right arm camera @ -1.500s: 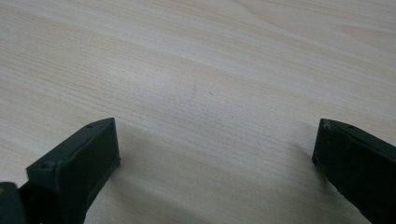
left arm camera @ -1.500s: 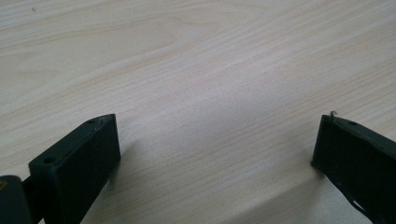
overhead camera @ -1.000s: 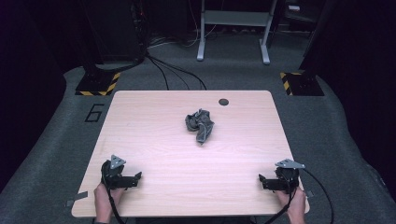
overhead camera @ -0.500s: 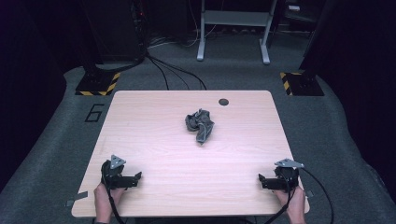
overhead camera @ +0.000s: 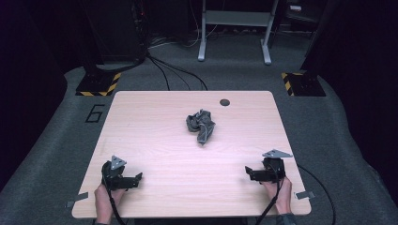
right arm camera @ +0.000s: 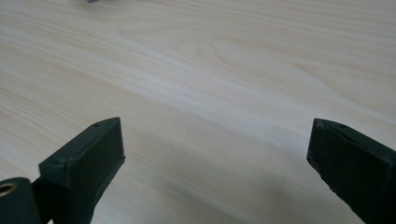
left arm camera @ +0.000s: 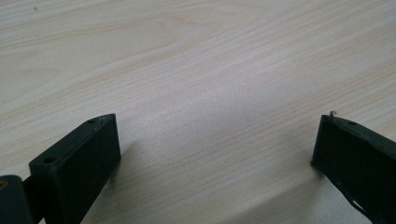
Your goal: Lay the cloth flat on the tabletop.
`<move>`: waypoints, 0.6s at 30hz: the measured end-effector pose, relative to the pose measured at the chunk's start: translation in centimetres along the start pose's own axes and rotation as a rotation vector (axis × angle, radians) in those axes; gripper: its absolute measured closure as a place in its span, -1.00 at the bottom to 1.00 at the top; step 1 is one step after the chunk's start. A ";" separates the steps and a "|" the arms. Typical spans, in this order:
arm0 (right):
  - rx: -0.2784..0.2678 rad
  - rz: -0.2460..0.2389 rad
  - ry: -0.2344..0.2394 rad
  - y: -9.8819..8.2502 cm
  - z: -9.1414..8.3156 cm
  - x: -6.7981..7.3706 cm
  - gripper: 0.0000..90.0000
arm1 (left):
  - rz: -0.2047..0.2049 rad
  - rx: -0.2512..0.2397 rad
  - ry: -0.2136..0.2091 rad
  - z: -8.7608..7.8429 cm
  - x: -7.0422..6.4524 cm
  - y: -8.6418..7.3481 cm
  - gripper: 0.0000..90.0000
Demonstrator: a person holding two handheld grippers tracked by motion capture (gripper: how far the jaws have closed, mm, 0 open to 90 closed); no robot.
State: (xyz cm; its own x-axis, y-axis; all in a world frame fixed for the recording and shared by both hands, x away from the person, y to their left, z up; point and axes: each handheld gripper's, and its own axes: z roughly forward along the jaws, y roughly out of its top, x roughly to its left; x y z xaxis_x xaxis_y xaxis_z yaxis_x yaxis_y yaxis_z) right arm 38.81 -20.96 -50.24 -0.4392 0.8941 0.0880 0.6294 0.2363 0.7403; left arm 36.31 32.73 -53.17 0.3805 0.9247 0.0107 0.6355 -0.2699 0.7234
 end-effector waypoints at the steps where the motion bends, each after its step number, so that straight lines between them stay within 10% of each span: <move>1: -0.006 -0.012 0.014 0.5 0.3 0.4 -0.93 | 0.000 0.005 -0.001 0.0 0.0 0.0 -0.98; 18: 0.000 -0.107 0.121 9.0 5.9 5.3 -1.00 | 0.002 0.000 0.002 0.0 0.0 0.0 -0.98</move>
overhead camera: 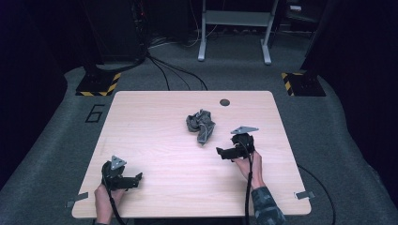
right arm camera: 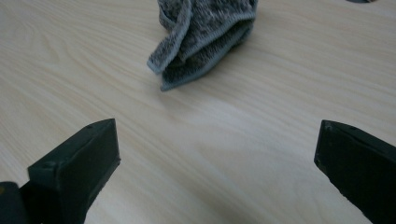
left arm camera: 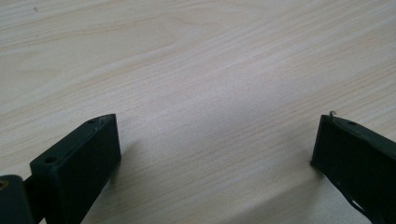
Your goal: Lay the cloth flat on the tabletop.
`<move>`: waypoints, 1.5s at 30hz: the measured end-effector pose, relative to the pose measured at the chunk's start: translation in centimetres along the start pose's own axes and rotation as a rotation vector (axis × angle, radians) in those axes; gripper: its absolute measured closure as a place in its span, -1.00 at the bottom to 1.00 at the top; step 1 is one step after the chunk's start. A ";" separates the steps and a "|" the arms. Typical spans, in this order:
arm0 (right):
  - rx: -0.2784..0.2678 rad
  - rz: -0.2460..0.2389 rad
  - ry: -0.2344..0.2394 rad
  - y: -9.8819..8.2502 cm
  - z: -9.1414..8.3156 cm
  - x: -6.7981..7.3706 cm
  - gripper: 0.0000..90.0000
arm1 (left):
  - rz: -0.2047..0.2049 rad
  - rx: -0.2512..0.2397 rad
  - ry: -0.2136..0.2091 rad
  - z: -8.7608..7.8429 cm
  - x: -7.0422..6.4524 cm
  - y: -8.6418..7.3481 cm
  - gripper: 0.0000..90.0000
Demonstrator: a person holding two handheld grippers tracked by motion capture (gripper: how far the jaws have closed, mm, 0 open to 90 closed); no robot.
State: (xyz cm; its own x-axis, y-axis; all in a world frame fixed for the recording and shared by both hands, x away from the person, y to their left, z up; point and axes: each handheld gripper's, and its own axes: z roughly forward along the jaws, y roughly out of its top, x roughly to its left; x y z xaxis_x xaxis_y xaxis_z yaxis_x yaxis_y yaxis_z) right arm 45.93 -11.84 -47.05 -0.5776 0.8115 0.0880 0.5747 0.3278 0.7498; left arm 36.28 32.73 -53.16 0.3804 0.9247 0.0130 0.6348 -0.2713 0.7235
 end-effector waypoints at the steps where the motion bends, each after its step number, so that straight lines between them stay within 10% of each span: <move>1: 0.000 0.000 0.000 0.0 0.0 0.0 -1.00 | 0.000 0.000 0.000 0.0 0.0 0.0 -0.98; 19: 0.023 0.002 0.010 6.5 7.4 0.3 -0.84 | 0.000 -0.002 -0.001 0.0 0.0 0.0 -0.97; 29: 0.079 0.034 0.009 6.9 10.8 -0.8 -0.18 | 0.001 -0.002 -0.002 0.0 0.0 0.0 -0.97; 36: 0.071 0.035 0.006 6.7 11.0 -0.3 0.62 | -0.001 -0.001 -0.002 0.0 0.0 0.0 -0.97; 45: -0.029 0.016 0.046 7.1 8.5 0.2 0.72 | 0.000 -0.005 -0.002 0.0 -0.1 0.0 -0.96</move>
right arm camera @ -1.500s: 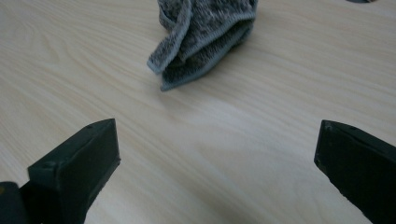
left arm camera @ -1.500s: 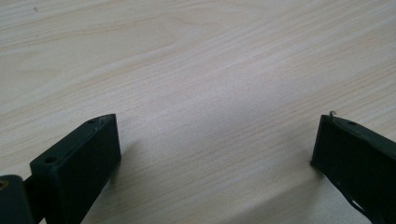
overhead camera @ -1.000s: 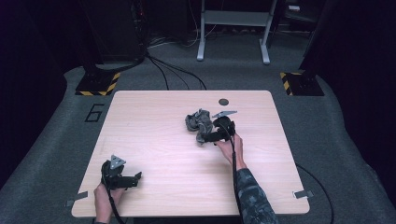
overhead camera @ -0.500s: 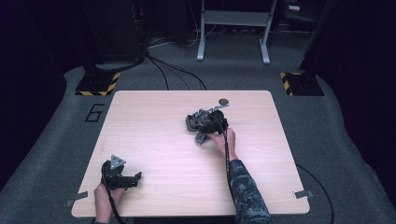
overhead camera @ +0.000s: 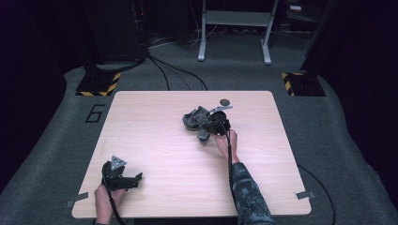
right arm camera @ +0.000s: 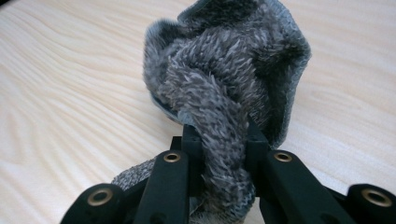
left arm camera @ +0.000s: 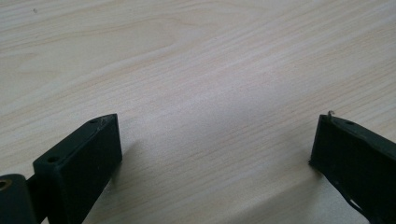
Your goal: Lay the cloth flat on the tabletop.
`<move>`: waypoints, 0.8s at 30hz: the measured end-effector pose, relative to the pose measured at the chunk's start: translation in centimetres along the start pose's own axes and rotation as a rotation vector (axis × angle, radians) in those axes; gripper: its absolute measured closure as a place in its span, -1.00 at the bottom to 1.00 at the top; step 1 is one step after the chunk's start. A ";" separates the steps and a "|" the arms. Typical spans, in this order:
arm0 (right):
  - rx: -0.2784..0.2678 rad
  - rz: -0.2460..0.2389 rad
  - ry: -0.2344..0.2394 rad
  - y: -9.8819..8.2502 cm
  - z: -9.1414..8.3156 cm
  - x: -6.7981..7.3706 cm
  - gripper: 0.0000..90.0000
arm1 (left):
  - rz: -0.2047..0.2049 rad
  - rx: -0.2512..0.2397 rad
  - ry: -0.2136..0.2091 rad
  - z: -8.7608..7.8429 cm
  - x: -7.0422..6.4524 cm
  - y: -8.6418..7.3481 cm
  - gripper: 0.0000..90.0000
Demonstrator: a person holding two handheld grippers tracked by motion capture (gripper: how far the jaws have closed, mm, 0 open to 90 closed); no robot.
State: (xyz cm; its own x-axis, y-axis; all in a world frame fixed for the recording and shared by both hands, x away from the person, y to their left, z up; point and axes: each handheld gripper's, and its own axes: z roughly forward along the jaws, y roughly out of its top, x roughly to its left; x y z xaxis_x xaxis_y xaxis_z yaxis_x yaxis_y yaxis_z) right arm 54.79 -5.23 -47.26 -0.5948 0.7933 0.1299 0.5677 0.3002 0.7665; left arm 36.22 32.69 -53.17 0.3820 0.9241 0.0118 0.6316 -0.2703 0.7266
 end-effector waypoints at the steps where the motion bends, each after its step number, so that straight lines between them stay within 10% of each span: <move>1: -0.012 0.012 0.010 0.1 -0.5 0.2 0.72 | 0.000 0.000 0.000 0.0 0.0 0.0 -0.96; 24: -0.144 -0.044 0.150 -1.6 -9.4 4.0 0.72 | 0.003 -0.004 0.005 0.0 0.0 0.0 -0.96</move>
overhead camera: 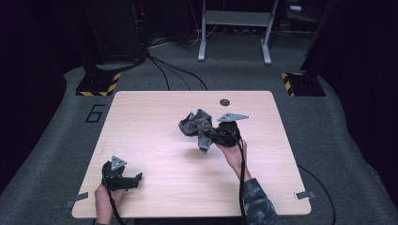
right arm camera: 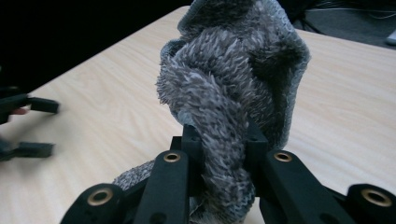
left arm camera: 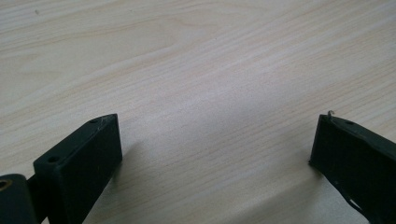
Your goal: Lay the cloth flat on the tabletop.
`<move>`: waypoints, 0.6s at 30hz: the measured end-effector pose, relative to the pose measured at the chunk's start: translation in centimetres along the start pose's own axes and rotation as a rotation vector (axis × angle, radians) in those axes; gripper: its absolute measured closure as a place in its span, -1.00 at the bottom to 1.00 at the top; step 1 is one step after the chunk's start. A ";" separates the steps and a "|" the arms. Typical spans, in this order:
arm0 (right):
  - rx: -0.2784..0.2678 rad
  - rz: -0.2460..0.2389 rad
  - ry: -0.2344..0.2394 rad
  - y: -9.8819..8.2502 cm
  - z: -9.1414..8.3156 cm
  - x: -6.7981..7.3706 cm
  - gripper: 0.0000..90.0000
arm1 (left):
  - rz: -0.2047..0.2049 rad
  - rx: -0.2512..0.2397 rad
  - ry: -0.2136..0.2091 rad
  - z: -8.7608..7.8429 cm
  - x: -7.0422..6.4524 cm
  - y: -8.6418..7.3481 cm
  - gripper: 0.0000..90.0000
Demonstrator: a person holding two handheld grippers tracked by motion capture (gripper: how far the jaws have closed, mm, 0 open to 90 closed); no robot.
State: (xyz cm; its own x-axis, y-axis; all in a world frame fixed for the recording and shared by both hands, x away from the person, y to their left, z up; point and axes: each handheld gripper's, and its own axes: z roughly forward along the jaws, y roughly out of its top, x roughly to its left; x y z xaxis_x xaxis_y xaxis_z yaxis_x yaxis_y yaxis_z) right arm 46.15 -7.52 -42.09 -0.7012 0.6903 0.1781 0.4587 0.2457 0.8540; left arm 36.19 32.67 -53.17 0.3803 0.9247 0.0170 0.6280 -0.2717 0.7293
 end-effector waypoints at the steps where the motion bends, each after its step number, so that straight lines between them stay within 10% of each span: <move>1: -0.007 0.023 0.033 -0.5 -0.6 0.2 0.72 | -0.001 0.000 0.000 0.0 0.0 0.0 -0.96; 12: 0.025 0.037 0.130 -4.8 -2.5 2.0 0.70 | -0.005 -0.001 0.006 0.0 0.0 0.0 -0.96; 18: 0.130 0.022 0.078 -7.4 -1.0 2.3 0.35 | -0.010 0.003 0.002 0.0 0.0 0.0 -0.96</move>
State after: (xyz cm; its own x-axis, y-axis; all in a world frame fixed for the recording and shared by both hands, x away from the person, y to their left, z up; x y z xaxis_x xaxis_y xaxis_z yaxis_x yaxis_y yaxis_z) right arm 40.57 -8.42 -47.55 -0.7278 0.6431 0.2381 0.5379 0.3200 0.7799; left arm 36.19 32.71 -53.18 0.3730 0.9278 0.0109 0.6337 -0.2633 0.7274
